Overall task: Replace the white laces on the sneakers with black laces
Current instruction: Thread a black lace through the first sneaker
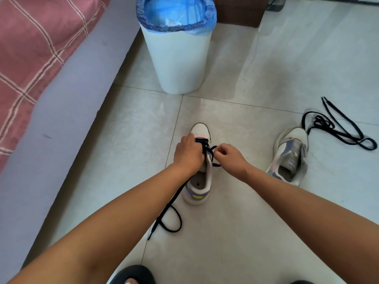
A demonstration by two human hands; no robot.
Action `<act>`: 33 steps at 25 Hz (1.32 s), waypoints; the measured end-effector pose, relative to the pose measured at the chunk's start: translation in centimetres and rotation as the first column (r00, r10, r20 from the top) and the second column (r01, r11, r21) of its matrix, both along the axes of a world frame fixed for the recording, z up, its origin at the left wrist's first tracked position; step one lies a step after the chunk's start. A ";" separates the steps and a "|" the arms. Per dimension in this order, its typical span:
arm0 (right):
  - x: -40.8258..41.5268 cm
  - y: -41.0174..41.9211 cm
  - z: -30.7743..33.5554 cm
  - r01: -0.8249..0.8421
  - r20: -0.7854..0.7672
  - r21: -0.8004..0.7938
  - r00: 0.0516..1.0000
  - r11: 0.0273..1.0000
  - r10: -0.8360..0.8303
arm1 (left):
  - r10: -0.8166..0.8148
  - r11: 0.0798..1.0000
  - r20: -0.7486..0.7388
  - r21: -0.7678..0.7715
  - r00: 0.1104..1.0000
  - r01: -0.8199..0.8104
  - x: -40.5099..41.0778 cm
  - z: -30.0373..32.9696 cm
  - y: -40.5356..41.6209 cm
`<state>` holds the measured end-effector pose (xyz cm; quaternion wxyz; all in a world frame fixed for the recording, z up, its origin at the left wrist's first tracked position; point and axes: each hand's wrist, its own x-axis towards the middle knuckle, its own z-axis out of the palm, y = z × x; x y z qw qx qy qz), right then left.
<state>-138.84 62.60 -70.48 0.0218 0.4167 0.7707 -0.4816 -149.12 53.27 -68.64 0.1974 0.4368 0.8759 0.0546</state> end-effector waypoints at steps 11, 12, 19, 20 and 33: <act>0.6 -1.4 1.9 -0.075 0.044 -0.304 0.995 0.950 0.093 | 0.142 0.977 0.173 0.132 0.975 -0.166 -0.1 -1.2 -1.5; 0.8 -1.4 2.2 -0.115 0.068 -0.302 0.988 0.946 0.142 | 0.142 0.978 0.171 0.129 0.975 -0.165 -0.1 -1.1 -1.5; 1.0 4.3 4.4 0.194 -0.146 -0.698 0.904 0.690 -0.401 | 0.105 0.985 0.062 0.132 0.992 -0.113 0.1 -1.4 -2.3; 1.3 5.4 4.5 0.229 -0.140 -0.745 0.864 0.626 -0.483 | 0.084 0.988 0.026 0.128 0.996 -0.087 0.2 -1.3 -2.6; 2.2 5.9 2.4 0.410 -0.111 -0.583 0.816 0.702 -0.568 | 0.150 0.978 0.073 0.135 0.986 -0.158 1.4 0.0 -2.9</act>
